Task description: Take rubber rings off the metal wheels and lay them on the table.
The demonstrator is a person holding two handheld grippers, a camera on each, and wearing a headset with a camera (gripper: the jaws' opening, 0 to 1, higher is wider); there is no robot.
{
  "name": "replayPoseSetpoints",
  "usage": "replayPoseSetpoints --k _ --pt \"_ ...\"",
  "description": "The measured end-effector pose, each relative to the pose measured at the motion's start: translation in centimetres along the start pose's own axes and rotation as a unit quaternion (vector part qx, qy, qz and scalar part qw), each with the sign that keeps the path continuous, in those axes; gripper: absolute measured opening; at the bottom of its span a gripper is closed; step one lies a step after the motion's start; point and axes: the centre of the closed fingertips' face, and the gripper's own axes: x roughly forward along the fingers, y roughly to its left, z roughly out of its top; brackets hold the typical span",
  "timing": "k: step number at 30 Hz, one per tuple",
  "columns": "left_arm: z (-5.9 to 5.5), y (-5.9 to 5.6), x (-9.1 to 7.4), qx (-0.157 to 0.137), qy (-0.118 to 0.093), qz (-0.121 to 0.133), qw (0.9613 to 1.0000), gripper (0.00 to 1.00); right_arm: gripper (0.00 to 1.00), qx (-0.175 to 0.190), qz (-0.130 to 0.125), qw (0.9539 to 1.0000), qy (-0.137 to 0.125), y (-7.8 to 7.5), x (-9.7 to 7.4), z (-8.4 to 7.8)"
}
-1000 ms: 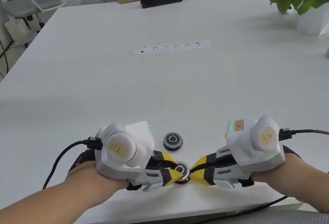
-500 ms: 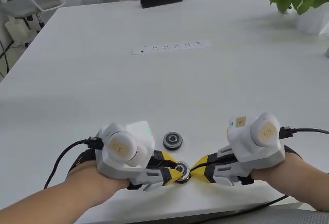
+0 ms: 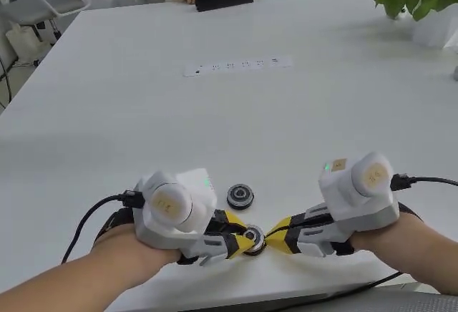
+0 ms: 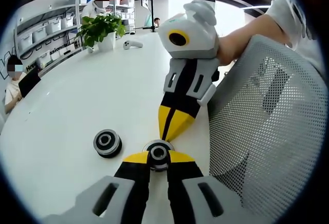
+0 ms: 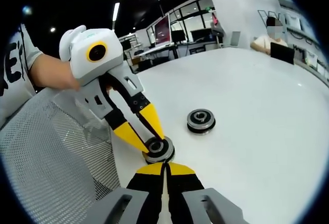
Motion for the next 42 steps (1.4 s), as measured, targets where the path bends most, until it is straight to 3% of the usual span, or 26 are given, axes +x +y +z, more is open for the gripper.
replayPoseSetpoints --k 9,15,23,27,42 --pt "0.0 0.0 0.1 -0.001 0.0 0.001 1.0 0.07 0.0 0.03 0.003 0.9995 -0.012 0.0 -0.3 0.1" --pt "0.1 0.0 0.1 -0.003 -0.001 0.003 1.0 0.07 0.0 0.07 0.008 0.9973 -0.02 -0.2 -0.2 0.0" --pt "0.1 0.0 0.1 -0.002 0.0 0.007 1.0 0.07 0.0 0.085 0.007 0.996 -0.028 -0.4 -0.3 0.1" --pt "0.1 0.0 0.2 -0.003 -0.001 0.007 1.0 0.07 0.0 0.111 0.009 0.9924 -0.053 -0.7 -0.5 0.8" --pt "0.2 0.1 0.3 -0.005 -0.001 0.012 0.9999 0.07 0.0 0.113 0.017 0.9912 -0.066 -0.3 -0.4 1.2"
